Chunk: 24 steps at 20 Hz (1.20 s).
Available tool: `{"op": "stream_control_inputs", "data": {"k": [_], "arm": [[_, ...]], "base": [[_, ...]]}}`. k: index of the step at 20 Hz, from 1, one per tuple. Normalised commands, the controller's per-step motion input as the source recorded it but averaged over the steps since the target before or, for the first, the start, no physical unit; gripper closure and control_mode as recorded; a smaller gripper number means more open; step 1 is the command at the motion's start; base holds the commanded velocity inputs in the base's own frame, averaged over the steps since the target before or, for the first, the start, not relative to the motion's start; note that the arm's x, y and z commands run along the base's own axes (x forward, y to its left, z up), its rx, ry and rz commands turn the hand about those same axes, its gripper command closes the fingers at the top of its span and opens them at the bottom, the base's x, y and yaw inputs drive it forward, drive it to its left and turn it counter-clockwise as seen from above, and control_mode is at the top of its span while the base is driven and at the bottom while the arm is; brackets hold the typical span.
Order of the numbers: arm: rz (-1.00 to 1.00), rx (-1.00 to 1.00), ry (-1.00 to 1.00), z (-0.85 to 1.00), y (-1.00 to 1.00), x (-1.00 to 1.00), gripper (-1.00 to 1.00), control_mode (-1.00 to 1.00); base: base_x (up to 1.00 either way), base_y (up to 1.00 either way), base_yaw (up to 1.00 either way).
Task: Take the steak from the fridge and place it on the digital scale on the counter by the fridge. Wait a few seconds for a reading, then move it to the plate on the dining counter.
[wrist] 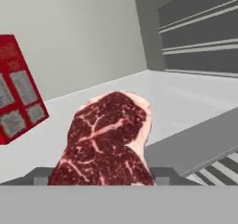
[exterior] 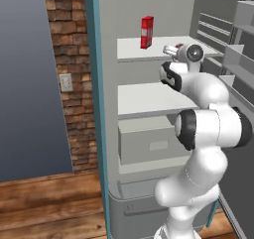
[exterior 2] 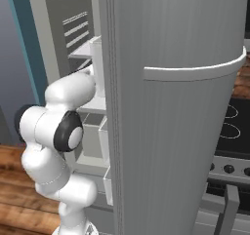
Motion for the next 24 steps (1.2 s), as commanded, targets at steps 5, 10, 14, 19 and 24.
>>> {"op": "stream_control_inputs", "data": {"k": [5, 10, 14, 19, 24], "arm": [[-0.07, 0.34, 0.05, 0.90, 0.03, -1.00, 1.00, -1.00], [-0.01, 0.29, 0.21, 0.79, 0.36, -1.00, 1.00, -1.00], [0.00, 0.17, 0.19, 0.18, 0.58, -1.00, 1.00, -1.00], [0.00, 0.02, 0.04, -0.22, 0.72, -1.00, 1.00, -1.00], [0.00, 0.00, 0.00, -0.49, 0.51, -1.00, 1.00, -1.00]], "base": [[0.00, 0.00, 0.00], [0.00, 0.00, 0.00], [0.00, 0.00, 0.00], [0.00, 0.00, 0.00], [0.00, 0.00, 0.00]]}}
